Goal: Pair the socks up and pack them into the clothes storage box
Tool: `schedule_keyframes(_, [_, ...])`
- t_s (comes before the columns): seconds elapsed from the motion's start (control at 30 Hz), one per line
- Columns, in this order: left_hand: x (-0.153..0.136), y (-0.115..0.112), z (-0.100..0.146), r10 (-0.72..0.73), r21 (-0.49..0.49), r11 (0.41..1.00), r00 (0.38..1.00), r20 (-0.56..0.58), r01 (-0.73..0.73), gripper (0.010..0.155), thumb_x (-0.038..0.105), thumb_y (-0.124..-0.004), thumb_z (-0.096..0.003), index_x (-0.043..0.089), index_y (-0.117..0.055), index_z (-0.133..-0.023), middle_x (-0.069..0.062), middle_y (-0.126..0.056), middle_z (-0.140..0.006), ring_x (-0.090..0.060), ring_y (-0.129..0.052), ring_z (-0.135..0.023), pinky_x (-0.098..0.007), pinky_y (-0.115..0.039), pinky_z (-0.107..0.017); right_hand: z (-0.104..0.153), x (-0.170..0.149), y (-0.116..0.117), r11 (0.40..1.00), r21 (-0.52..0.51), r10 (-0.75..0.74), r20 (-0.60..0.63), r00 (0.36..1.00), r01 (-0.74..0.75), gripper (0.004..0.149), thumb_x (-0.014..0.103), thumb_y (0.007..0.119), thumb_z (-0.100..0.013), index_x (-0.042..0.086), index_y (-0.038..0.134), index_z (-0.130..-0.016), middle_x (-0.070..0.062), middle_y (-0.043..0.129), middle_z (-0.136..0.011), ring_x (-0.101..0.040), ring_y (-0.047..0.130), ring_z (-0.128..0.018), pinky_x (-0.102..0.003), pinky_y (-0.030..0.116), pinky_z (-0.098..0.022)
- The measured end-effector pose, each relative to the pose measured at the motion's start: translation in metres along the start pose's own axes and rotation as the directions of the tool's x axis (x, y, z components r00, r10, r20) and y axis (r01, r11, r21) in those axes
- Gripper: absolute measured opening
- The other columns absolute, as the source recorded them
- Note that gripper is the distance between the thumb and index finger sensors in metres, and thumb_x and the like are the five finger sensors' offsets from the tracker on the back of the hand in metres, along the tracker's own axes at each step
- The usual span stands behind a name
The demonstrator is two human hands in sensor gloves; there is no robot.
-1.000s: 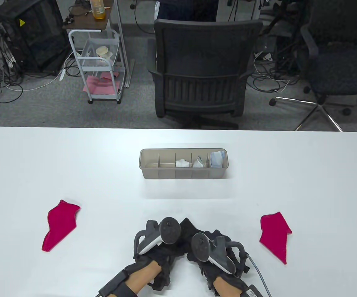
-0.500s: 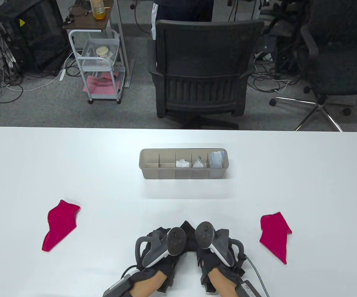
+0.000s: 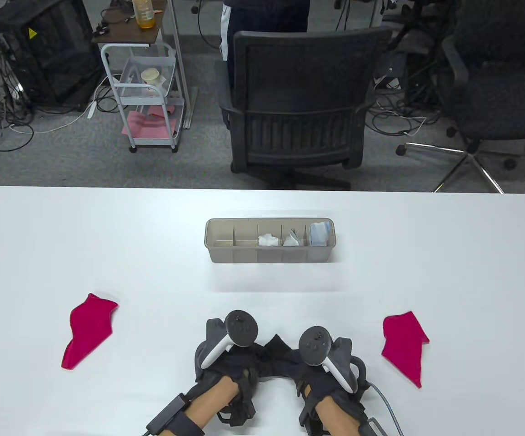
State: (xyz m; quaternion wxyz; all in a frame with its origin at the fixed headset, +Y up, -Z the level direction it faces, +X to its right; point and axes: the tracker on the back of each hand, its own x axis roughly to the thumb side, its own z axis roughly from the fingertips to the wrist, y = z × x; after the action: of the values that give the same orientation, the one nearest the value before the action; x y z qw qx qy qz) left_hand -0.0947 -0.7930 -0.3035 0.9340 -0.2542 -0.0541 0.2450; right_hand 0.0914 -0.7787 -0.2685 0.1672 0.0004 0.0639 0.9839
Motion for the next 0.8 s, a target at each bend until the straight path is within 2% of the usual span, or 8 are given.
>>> schedule_keyframes(0.23, [0.01,-0.002,0.001,-0.101,0.125,0.987,0.994,-0.041,0.106,0.041,0.046,-0.079,-0.0432,0.022,-0.098,-0.07,-0.002,-0.088,-0.031,-0.031,-0.082,-0.029,-0.059,-0.068,-0.034,0.005,0.018,0.009,0.951,-0.055,0.31,0.166,0.936,-0.305,0.059,0.054,0.096,-0.026,0.041,0.082,-0.082,0.011,0.088,-0.05,-0.016,0.081,-0.048,-0.044,0.069,-0.053])
schedule_keyframes(0.3, [0.016,-0.005,0.009,-0.178,0.19,0.965,0.983,-0.039,0.182,0.041,0.045,-0.078,-0.044,0.023,-0.096,-0.074,-0.003,-0.089,-0.037,-0.031,-0.082,-0.032,-0.058,-0.067,-0.036,0.003,0.022,0.009,0.933,-0.104,0.357,0.164,0.92,-0.344,0.051,0.053,0.092,-0.028,0.043,0.086,-0.077,0.012,0.089,-0.046,-0.015,0.083,-0.046,-0.043,0.071,-0.051])
schedule_keyframes(0.4, [0.029,-0.008,0.027,-0.281,0.323,0.912,0.959,0.04,0.254,0.044,0.029,-0.084,-0.0444,0.022,-0.083,-0.088,-0.004,-0.086,-0.051,-0.031,-0.079,-0.04,-0.059,-0.064,-0.041,-0.002,0.019,0.009,0.962,-0.029,0.272,0.112,0.956,-0.27,0.047,0.05,0.086,-0.031,0.041,0.086,-0.078,0.011,0.089,-0.046,-0.016,0.082,-0.046,-0.044,0.07,-0.052])
schedule_keyframes(0.43, [0.032,-0.007,0.03,-0.322,0.327,0.901,0.945,0.065,0.284,0.053,0.03,-0.085,-0.0438,0.005,-0.084,-0.091,-0.004,-0.086,-0.052,-0.031,-0.08,-0.041,-0.059,-0.064,-0.041,-0.005,0.016,0.009,0.973,0.012,0.228,0.084,0.97,-0.23,0.047,0.05,0.084,-0.033,0.041,0.085,-0.079,0.01,0.089,-0.047,-0.016,0.082,-0.047,-0.044,0.069,-0.052])
schedule_keyframes(0.53, [0.031,-0.013,0.028,-0.332,0.222,0.927,0.937,0.111,0.302,0.061,0.035,-0.09,-0.0395,0.018,-0.077,-0.097,-0.006,-0.085,-0.059,-0.032,-0.078,-0.046,-0.06,-0.063,-0.044,-0.012,0.004,0.008,0.992,0.103,0.068,0.009,0.998,-0.069,0.045,0.049,0.081,-0.036,0.041,0.085,-0.08,0.01,0.089,-0.047,-0.016,0.082,-0.047,-0.044,0.069,-0.052])
schedule_keyframes(0.6, [0.028,-0.018,0.024,-0.353,0.201,0.922,0.932,0.087,0.331,0.067,0.034,-0.092,-0.0384,0.013,-0.072,-0.098,-0.005,-0.082,-0.061,-0.033,-0.077,-0.048,-0.06,-0.061,-0.045,-0.014,-0.003,0.008,0.976,0.201,-0.067,-0.086,0.994,0.084,0.044,0.046,0.08,-0.038,0.036,0.083,-0.081,0.007,0.087,-0.048,-0.018,0.079,-0.048,-0.046,0.066,-0.052])
schedule_keyframes(0.67, [0.028,-0.012,0.022,-0.379,0.24,0.907,0.92,0.102,0.347,0.056,0.038,-0.092,-0.036,0.022,-0.082,-0.088,-0.005,-0.086,-0.052,-0.033,-0.08,-0.044,-0.061,-0.063,-0.043,-0.014,-0.009,0.007,0.946,0.274,-0.138,-0.149,0.979,0.175,0.042,0.045,0.079,-0.04,0.036,0.084,-0.08,0.006,0.087,-0.048,-0.019,0.079,-0.048,-0.046,0.066,-0.052])
schedule_keyframes(0.8, [0.015,-0.002,0.009,-0.164,0.051,0.986,0.983,0.084,0.16,0.052,0.039,-0.092,-0.0356,0.021,-0.089,-0.084,-0.003,-0.088,-0.042,-0.033,-0.082,-0.038,-0.061,-0.065,-0.041,-0.007,-0.015,0.0,0.965,0.196,-0.156,-0.116,0.981,0.176,0.044,0.047,0.088,-0.035,0.039,0.088,-0.078,0.009,0.09,-0.049,-0.017,0.082,-0.046,-0.044,0.07,-0.05])
